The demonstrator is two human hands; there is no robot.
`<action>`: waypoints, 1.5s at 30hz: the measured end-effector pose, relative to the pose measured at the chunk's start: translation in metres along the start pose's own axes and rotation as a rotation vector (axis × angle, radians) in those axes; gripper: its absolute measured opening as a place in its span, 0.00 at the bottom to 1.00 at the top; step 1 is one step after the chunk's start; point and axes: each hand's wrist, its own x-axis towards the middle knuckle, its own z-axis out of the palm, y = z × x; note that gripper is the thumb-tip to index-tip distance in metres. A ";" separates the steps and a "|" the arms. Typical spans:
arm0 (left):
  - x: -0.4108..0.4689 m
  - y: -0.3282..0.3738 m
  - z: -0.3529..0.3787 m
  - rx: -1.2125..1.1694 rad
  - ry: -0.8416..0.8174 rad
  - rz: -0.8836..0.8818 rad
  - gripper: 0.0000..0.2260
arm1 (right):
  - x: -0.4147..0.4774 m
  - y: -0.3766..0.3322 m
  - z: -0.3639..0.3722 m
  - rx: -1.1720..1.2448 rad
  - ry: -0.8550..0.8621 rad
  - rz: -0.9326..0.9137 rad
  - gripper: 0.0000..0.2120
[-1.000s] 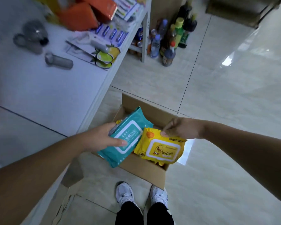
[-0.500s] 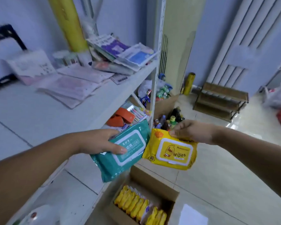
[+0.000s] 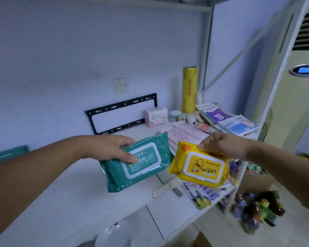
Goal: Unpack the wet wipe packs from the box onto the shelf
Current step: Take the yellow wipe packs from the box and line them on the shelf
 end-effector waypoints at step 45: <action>-0.158 -0.463 -0.078 0.137 0.256 -0.538 0.19 | 0.361 -0.197 0.304 -0.606 -0.344 -0.201 0.22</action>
